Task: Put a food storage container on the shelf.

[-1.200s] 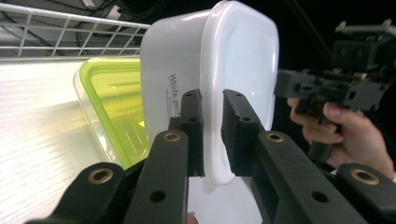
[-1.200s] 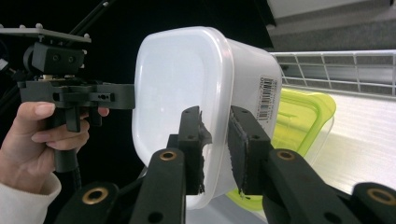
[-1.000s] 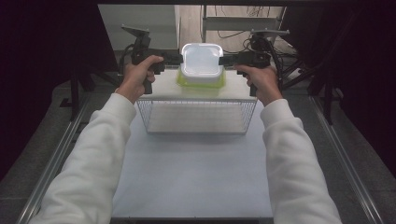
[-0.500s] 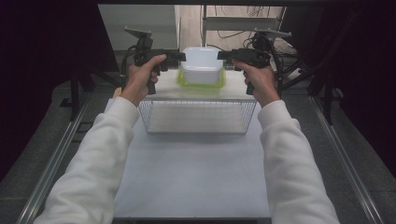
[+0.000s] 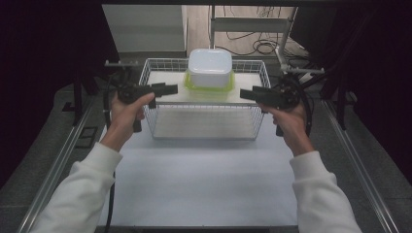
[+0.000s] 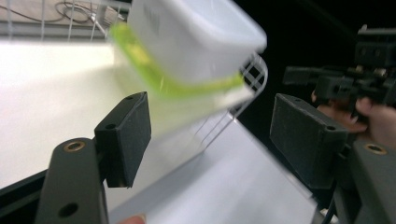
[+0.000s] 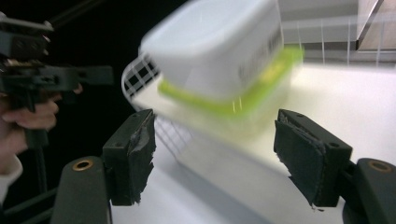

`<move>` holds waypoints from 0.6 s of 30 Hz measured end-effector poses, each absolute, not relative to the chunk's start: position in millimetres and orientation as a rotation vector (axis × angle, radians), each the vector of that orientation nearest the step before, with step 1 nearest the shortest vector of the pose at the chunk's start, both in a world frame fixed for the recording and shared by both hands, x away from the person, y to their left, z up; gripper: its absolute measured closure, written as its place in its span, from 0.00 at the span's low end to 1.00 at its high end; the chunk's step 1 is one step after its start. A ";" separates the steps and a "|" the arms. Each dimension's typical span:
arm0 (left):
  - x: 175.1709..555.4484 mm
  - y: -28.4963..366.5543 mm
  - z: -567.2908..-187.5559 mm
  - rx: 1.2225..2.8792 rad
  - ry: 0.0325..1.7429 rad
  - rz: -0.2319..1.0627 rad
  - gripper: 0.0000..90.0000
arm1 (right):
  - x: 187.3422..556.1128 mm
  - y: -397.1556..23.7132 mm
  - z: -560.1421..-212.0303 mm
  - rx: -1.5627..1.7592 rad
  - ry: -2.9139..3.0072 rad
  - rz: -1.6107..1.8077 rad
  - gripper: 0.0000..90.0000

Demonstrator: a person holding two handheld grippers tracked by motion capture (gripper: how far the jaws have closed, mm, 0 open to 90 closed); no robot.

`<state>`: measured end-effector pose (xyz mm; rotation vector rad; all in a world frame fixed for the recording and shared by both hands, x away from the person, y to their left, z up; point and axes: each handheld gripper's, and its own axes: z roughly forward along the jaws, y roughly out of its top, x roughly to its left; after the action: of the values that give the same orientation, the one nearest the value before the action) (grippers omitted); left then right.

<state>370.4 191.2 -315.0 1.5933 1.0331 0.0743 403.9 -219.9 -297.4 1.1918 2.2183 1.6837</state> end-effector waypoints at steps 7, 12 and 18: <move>313.8 206.1 -360.3 1.648 1.007 0.104 0.31 | 358.2 -241.3 -335.7 1.114 2.243 1.628 0.32; 297.0 207.5 -379.1 1.681 1.012 0.113 0.31 | 341.6 -248.7 -353.4 1.108 2.259 1.616 0.32; 274.2 202.9 -413.9 1.735 1.035 0.119 0.31 | 323.0 -257.3 -378.1 1.141 2.293 1.592 0.32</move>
<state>274.2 202.9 -413.9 1.7355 1.0351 0.1193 323.0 -257.3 -378.1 1.1415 2.2934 1.5918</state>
